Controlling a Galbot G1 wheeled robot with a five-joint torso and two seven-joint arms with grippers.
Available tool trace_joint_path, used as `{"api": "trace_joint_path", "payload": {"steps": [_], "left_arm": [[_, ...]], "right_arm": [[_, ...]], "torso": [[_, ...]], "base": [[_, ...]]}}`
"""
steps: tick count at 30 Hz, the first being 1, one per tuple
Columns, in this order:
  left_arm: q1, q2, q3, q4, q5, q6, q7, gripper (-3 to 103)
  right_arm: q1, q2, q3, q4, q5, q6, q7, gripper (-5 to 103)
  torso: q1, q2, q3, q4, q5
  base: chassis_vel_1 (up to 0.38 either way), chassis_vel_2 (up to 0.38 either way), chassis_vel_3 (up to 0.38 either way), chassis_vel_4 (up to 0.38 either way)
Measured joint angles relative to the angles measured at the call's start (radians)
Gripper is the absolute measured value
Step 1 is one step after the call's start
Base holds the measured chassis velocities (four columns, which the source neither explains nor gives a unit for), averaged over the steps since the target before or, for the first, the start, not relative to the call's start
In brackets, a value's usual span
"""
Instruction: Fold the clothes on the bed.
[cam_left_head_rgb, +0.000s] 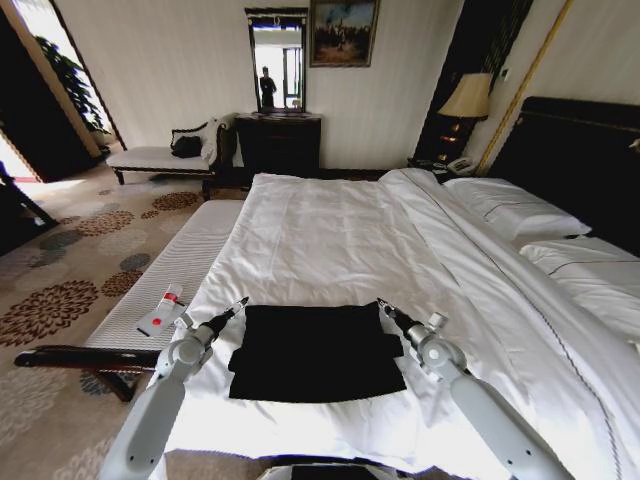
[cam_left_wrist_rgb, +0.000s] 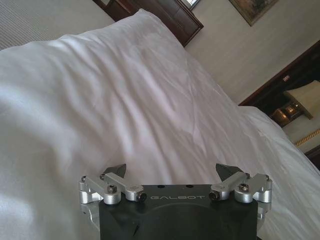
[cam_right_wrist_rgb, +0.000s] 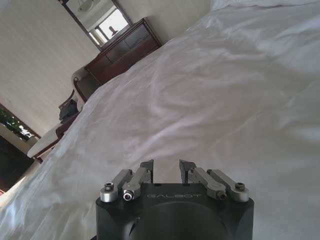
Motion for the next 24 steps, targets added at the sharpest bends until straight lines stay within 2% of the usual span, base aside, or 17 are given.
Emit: {"api": "trace_joint_path", "payload": {"steps": [2, 6, 8, 11, 12, 13, 15, 18, 20, 24], "left_arm": [[0.001, 0.001, 0.0, -0.001, 0.0, 0.0, 0.0, 100], [0.004, 0.003, -0.001, -0.005, -0.001, -0.002, 0.001, 100], [0.005, 0.003, -0.002, -0.007, -0.001, -0.003, 0.001, 100], [0.011, 0.004, -0.004, -0.014, -0.001, -0.004, 0.001, 100], [0.011, 0.004, -0.004, -0.014, -0.001, -0.004, 0.001, 100], [0.013, 0.005, -0.005, -0.016, -0.001, -0.004, 0.001, 100], [0.021, 0.01, -0.007, -0.025, -0.001, -0.006, 0.001, 100], [0.027, 0.013, -0.009, -0.032, -0.002, -0.006, 0.001, 100], [0.034, 0.016, -0.012, -0.038, -0.002, -0.006, 0.001, 100], [0.038, 0.017, -0.015, -0.045, -0.002, -0.007, 0.0, 100]], "right_arm": [[-0.001, 0.0, 0.005, 0.006, 0.008, -0.001, 0.005, 30], [-0.028, -0.002, 0.017, 0.03, 0.025, -0.016, 0.004, 51], [-0.04, -0.002, 0.018, 0.033, 0.028, -0.026, -0.003, 51], [-0.07, 0.0, 0.023, 0.038, 0.039, -0.068, -0.035, 68], [-0.07, 0.0, 0.023, 0.038, 0.039, -0.068, -0.035, 68], [-0.074, 0.0, 0.024, 0.037, 0.038, -0.073, -0.042, 73], [-0.081, 0.001, 0.024, 0.019, 0.024, -0.091, -0.079, 84], [-0.081, -0.002, 0.021, 0.005, 0.02, -0.102, -0.106, 89], [-0.079, -0.004, 0.015, -0.009, 0.019, -0.111, -0.149, 98], [-0.072, -0.005, 0.002, -0.031, 0.012, -0.112, -0.227, 100]], "torso": [[0.0, 0.0, 0.0, 0.0, 0.0], [0.0, 0.0, 0.0, 0.0, -0.0001], [0.0, 0.0, 0.0, 0.0, -0.0002], [0.0, 0.0, 0.0, 0.0, -0.0001], [0.0, 0.0, 0.0, 0.0, -0.0001], [0.0, 0.0, 0.0, -0.0002, -0.0001], [0.0, 0.0, 0.0, -0.0001, 0.0], [0.0, 0.0, 0.0, 0.0001, -0.0001], [0.0, 0.0, 0.0, 0.0, -0.0001], [0.0, 0.0, 0.0, 0.0, -0.0001]], "base": [[0.0, 0.0, 0.0, 0.0], [0.0, 0.0, 0.0, 0.0], [0.0, 0.0, 0.0, 0.0], [0.0, 0.0, 0.0, 0.0], [0.0, 0.0, 0.0, 0.0], [0.0, 0.0, 0.0, 0.0], [0.0, 0.0, 0.0, 0.0], [0.0, 0.0, 0.0, 0.0], [0.0, 0.0, 0.0, 0.0], [0.0, 0.0, 0.0, 0.0]]}}
